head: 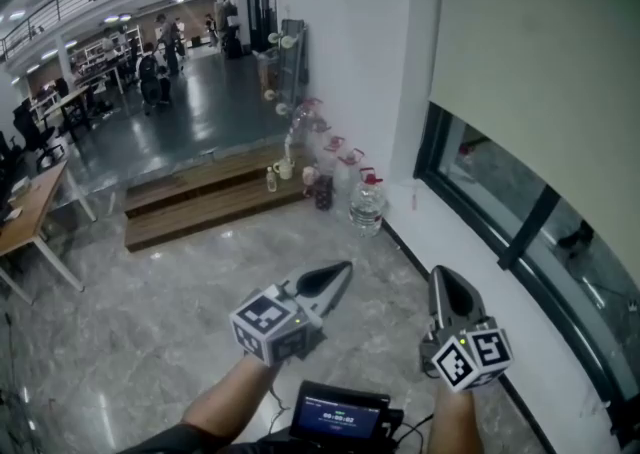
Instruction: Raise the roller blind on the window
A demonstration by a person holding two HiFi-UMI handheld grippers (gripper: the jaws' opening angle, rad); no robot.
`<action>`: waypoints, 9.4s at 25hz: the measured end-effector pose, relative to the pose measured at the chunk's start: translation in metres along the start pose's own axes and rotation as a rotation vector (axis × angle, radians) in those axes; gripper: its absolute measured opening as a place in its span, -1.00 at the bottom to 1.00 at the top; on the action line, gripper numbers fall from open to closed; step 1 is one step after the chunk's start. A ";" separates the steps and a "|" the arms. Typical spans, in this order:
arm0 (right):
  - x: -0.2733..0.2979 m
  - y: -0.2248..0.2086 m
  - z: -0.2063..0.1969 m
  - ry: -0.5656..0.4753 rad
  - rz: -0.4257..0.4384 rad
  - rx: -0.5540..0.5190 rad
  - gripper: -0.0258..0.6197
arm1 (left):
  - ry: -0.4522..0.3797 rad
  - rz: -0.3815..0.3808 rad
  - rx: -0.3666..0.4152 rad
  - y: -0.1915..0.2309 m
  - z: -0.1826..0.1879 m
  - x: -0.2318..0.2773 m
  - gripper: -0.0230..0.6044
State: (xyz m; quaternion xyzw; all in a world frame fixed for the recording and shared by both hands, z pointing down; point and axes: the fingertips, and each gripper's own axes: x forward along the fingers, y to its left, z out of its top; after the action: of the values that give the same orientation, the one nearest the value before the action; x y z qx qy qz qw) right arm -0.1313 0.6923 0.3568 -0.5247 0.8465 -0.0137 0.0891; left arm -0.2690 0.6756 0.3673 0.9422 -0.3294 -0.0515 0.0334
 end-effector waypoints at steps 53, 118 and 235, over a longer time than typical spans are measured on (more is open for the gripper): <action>0.298 -0.185 -0.020 0.084 -0.089 -0.079 -0.91 | -0.020 -0.125 -0.034 0.258 0.006 0.274 -0.95; 0.584 -0.478 -0.001 0.047 -0.048 -0.053 -0.90 | 0.001 -0.121 0.021 0.461 0.026 0.624 -0.95; 0.770 -0.645 -0.023 0.148 0.178 0.006 -0.91 | -0.019 -0.197 0.064 0.528 0.067 0.875 -0.95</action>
State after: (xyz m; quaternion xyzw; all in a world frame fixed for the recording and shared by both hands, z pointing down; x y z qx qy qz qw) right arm 0.1027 -0.2850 0.3497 -0.4446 0.8940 -0.0470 0.0290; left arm 0.0770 -0.2848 0.2863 0.9701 -0.2369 -0.0532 -0.0050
